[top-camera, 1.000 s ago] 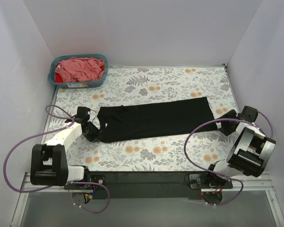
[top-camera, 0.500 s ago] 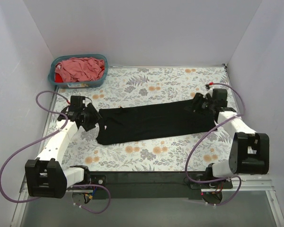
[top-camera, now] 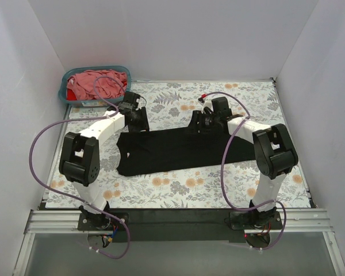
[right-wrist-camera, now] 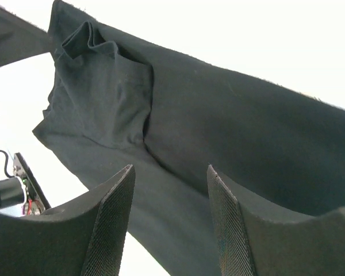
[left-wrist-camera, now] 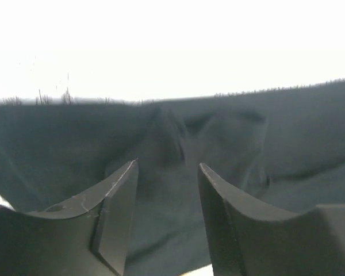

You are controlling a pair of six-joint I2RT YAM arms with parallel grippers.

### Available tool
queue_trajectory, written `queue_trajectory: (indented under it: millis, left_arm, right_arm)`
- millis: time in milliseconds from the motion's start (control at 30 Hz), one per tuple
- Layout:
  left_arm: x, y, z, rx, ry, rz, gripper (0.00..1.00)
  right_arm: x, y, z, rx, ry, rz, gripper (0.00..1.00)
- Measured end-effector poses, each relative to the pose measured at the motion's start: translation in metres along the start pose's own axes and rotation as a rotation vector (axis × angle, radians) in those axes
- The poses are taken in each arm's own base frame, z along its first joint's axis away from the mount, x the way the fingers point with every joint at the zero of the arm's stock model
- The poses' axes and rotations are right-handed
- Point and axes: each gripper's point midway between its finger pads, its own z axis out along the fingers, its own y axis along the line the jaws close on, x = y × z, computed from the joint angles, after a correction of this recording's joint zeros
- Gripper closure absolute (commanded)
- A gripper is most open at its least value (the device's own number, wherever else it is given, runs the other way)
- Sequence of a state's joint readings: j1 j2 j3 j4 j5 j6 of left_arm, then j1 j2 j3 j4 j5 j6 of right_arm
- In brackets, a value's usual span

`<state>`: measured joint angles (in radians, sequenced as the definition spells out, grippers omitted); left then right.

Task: Fold and stack the t-shirts
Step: Fold the tshirt

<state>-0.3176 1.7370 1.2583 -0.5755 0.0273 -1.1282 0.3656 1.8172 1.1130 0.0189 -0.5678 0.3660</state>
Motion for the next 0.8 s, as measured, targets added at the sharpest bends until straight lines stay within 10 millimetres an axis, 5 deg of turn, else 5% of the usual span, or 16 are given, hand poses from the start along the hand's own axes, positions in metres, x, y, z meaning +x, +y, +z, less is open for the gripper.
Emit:
queue_trajectory:
  millis: [200, 367, 533, 800]
  left_arm:
    - [-0.018, -0.001, 0.024, -0.037, -0.014, 0.065, 0.71]
    - [-0.014, 0.002, 0.039, -0.051, 0.017, 0.091, 0.8]
    - [-0.007, 0.004, 0.045, -0.06, 0.042, 0.109, 1.0]
    - [-0.009, 0.003, 0.044, -0.053, 0.04, 0.13, 1.0]
  right_arm:
    - [0.001, 0.011, 0.033, -0.065, 0.056, -0.027, 0.41]
    - [-0.005, 0.023, 0.057, -0.114, 0.077, -0.056, 0.41]
    - [-0.005, 0.031, 0.08, -0.157, 0.103, -0.073, 0.41]
    - [0.002, 0.032, 0.108, -0.207, 0.141, -0.065, 0.41]
